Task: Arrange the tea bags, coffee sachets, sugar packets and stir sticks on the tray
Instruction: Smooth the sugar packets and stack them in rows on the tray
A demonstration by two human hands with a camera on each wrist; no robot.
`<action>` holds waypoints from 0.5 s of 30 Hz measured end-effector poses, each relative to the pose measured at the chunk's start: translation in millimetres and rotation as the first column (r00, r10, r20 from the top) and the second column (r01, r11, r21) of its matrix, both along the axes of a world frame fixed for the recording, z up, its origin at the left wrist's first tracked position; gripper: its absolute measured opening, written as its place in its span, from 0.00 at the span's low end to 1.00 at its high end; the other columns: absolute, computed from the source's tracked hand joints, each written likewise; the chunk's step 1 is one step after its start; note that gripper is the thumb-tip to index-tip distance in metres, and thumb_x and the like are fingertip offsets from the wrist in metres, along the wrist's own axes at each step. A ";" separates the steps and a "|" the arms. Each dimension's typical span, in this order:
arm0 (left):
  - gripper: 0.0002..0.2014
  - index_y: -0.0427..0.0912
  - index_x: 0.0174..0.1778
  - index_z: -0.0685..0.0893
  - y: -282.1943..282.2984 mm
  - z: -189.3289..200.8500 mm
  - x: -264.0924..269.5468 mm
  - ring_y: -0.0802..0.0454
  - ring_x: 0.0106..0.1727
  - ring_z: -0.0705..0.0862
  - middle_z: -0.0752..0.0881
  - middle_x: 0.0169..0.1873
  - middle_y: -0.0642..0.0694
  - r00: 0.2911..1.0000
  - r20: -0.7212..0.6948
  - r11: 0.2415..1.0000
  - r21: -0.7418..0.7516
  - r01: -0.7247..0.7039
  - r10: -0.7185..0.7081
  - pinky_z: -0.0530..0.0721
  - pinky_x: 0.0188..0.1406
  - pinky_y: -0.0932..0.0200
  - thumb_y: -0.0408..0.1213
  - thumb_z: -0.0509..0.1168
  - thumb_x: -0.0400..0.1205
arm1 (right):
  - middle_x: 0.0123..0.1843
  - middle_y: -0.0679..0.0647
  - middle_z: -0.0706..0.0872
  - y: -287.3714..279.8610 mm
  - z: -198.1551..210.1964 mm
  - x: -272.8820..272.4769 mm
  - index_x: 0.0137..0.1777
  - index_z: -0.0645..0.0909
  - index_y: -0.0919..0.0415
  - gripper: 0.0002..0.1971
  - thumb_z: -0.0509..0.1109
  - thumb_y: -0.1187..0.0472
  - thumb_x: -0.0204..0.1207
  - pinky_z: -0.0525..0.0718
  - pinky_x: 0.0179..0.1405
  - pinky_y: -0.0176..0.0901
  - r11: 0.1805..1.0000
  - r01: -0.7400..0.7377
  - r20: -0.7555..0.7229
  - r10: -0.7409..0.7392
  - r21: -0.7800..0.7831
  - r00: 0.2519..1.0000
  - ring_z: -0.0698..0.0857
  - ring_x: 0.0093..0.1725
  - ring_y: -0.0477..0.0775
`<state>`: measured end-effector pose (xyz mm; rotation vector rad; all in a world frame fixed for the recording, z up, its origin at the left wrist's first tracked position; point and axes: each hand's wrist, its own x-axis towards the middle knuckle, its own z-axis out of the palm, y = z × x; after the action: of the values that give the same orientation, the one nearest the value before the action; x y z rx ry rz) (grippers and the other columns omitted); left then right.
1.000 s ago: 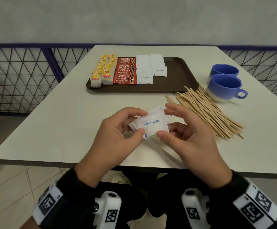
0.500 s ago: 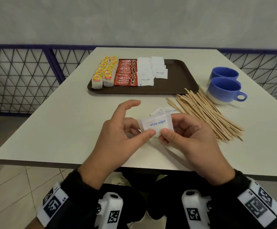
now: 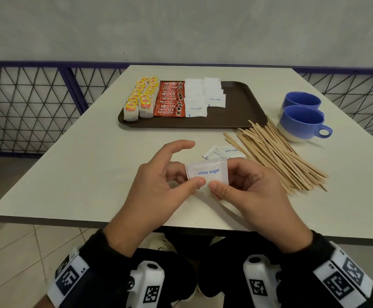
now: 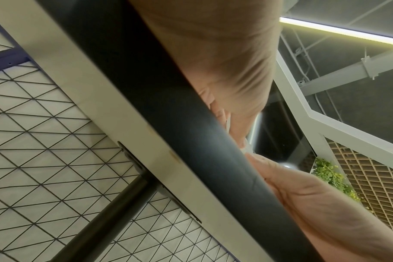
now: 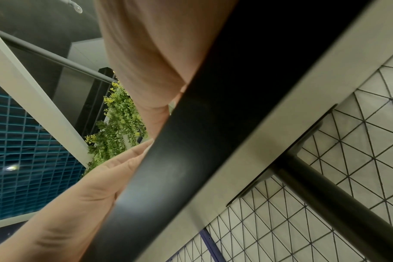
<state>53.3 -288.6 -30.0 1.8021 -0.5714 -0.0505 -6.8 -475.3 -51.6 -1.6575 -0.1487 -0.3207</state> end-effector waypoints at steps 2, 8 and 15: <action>0.30 0.64 0.68 0.77 0.6 -0.9 0.6 0.46 0.41 0.90 0.93 0.38 0.52 1.000 0.011 1.000 0.002 0.003 -0.003 0.87 0.57 0.48 0.34 0.79 0.76 | 0.50 0.56 0.94 -0.6 -0.5 0.2 0.57 0.90 0.55 0.12 0.80 0.68 0.75 0.90 0.51 0.62 1.000 0.012 0.002 -0.012 -0.010 1.000 0.92 0.47 0.60; 0.26 0.59 0.66 0.81 1.3 -1.5 1.5 0.48 0.40 0.91 0.93 0.36 0.51 1.000 0.011 1.000 -0.012 0.014 -0.014 0.87 0.57 0.43 0.31 0.79 0.77 | 0.49 0.55 0.94 -0.3 -0.7 1.2 0.55 0.90 0.54 0.13 0.81 0.67 0.74 0.89 0.49 0.55 1.000 0.015 -0.003 -0.015 -0.001 1.000 0.92 0.46 0.58; 0.25 0.62 0.62 0.85 3.6 -3.8 1.1 0.52 0.40 0.90 0.92 0.34 0.52 1.000 0.023 1.000 0.014 0.010 -0.010 0.86 0.54 0.58 0.34 0.81 0.74 | 0.35 0.57 0.92 -2.2 14.2 -6.8 0.47 0.92 0.61 0.04 0.77 0.68 0.78 0.86 0.36 0.40 0.999 0.045 -0.035 -0.045 -0.010 0.998 0.88 0.33 0.53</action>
<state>54.4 -285.0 -33.8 1.8154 -0.5978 -0.0401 -13.6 -477.5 -37.3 -1.6766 -0.0867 -0.3246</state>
